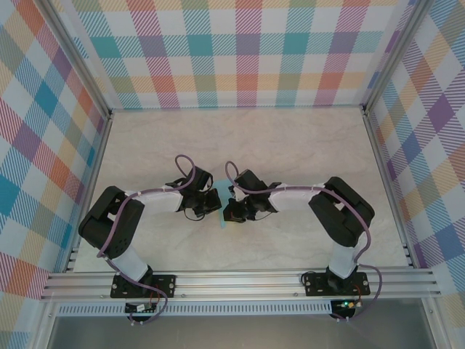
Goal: Fold a paper plane with a square sheet of paper (pick it up from the middle)
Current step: Third fold the triangle at the center of the table.
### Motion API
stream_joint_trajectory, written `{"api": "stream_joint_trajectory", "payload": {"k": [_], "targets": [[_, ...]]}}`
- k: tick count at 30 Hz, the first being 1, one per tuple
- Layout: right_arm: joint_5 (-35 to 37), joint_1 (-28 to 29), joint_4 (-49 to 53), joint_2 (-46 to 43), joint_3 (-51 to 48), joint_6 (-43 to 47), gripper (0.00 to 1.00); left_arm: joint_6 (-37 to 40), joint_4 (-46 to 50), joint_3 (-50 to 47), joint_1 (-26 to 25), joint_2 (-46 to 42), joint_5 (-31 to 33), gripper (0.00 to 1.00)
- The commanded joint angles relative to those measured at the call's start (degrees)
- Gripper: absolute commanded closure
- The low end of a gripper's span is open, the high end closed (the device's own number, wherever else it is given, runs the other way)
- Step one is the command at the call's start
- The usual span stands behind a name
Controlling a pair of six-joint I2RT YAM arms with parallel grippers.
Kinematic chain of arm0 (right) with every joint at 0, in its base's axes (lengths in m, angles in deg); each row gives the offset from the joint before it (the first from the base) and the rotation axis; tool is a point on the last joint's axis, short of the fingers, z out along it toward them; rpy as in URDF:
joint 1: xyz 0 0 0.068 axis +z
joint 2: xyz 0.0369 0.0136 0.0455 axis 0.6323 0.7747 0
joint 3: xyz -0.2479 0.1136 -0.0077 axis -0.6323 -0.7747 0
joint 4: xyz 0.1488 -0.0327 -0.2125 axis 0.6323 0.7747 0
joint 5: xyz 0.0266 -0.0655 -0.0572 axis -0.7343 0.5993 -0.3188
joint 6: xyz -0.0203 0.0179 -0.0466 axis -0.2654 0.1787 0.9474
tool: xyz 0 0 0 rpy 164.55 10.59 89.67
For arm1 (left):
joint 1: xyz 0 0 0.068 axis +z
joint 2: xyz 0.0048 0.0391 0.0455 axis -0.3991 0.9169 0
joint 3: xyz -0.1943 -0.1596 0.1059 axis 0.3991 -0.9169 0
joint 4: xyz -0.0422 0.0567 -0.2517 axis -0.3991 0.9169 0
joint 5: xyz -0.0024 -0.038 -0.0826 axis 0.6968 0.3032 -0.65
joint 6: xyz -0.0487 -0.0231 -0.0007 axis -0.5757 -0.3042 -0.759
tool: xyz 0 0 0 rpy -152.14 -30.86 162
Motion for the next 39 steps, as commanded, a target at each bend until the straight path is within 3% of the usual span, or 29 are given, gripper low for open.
{"api": "stream_joint_trajectory", "payload": {"k": [1, 9, 17, 26, 39], "targets": [[2.5, -0.85, 1.03, 0.65, 1.67, 0.74, 0.94, -0.18, 4.39, -1.46, -0.38, 0.07, 3.81, 0.97], [5.64, -1.72, 4.38, 4.35, 3.6, 1.41, 0.95, -0.03, 4.48, -1.38, -0.38, -0.1, 3.72, 0.97], [6.01, -2.0, 5.19, 0.23, 4.77, 1.73, 0.94, 0.09, 4.4, -1.23, -0.44, -0.39, 3.36, 0.97], [8.36, -4.15, 4.25, 4.23, 3.39, -0.48, 0.95, 0.29, 4.53, -1.24, -0.38, -0.1, 3.46, 0.97], [6.31, -6.85, 3.14, 2.38, 4.96, -0.29, 0.95, 0.32, 4.66, -1.52, -0.39, -0.32, 3.57, 0.97]]}}
